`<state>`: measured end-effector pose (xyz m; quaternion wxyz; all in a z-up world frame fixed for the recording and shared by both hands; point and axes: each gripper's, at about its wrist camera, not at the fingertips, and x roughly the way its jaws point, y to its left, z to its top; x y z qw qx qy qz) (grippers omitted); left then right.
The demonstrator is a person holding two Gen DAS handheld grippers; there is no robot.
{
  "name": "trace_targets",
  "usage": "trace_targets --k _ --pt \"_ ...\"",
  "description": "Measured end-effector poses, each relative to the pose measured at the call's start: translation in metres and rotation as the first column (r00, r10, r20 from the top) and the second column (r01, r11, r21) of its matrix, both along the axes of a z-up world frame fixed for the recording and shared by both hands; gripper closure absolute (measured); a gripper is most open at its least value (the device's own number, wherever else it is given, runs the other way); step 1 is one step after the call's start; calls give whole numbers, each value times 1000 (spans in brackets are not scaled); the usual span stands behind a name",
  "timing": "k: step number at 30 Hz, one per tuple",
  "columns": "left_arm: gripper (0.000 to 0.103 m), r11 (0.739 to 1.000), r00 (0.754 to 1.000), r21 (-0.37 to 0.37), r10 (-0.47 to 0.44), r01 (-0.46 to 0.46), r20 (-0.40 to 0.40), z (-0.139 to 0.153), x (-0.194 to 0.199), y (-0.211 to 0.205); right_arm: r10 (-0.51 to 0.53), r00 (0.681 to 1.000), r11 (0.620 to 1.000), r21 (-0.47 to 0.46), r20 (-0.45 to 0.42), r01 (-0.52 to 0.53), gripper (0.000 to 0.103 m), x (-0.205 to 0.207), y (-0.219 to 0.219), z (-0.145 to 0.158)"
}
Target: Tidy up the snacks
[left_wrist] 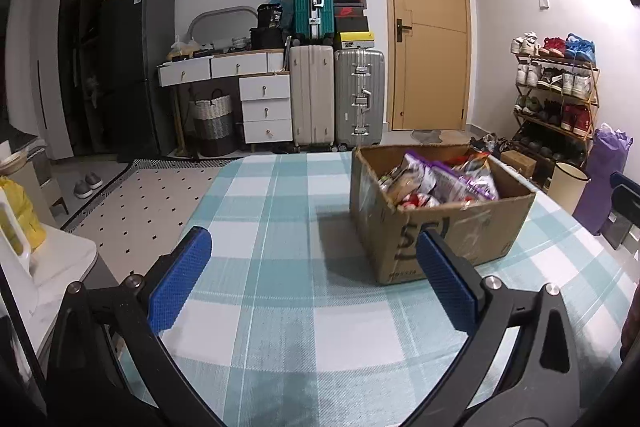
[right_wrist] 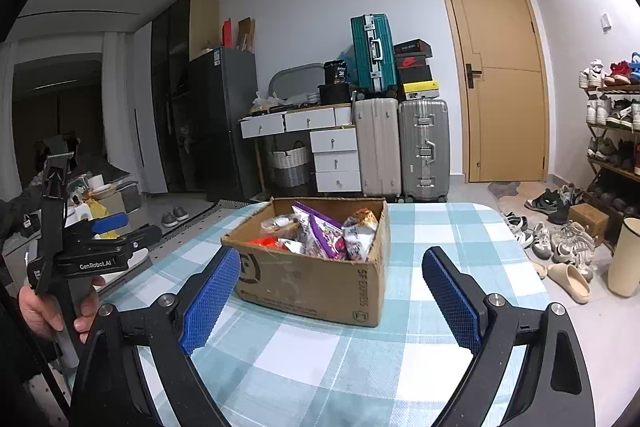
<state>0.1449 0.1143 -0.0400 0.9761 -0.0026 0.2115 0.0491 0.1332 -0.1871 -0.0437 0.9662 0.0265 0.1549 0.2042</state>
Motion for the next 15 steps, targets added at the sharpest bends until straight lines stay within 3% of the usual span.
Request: trace_targets --k 15 --pt "1 1000 999 -7 -8 9 50 -43 -2 2 -51 998 998 -23 -24 50 9 8 -7 -41"
